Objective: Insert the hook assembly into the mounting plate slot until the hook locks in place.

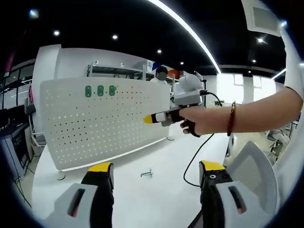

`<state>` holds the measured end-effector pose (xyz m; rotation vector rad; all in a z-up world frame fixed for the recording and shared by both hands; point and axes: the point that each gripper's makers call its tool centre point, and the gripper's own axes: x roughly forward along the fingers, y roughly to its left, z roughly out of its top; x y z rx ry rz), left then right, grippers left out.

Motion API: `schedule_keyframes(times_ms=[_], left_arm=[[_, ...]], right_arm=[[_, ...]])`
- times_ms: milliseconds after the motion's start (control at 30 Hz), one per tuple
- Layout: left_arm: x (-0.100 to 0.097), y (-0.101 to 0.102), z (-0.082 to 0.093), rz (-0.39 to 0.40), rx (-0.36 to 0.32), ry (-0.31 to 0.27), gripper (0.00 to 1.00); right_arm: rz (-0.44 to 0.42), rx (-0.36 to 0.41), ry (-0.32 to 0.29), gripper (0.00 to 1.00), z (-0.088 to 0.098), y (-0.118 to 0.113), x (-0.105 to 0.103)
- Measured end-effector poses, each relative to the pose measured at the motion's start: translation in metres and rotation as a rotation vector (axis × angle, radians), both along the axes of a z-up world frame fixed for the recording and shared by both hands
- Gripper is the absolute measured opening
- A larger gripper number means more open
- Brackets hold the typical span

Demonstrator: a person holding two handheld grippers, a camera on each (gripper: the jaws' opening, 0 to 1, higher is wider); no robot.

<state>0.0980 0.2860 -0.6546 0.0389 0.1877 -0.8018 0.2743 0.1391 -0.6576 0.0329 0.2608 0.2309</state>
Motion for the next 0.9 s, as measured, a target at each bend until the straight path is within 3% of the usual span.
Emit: schedule_keyframes(times_ms=[433, 667, 733, 900], left_arm=[[0.003, -0.008, -0.005, 0.038, 0.021, 0.011, 0.76], [-0.002, -0.001, -0.009, 0.062, 0.040, 0.035, 0.76], [0.000, 0.002, -0.012, 0.074, 0.053, 0.042, 0.76], [0.002, 0.003, -0.013, 0.078, 0.049, 0.044, 0.75]], right_arm=[[0.069, -0.004, 0.105, 0.18, -0.055, 0.003, -0.008], [0.078, 0.016, 0.140, 0.18, -0.080, 0.006, -0.012], [0.085, 0.025, 0.184, 0.18, -0.093, 0.009, -0.016], [0.081, 0.016, 0.225, 0.19, -0.118, 0.012, -0.025]])
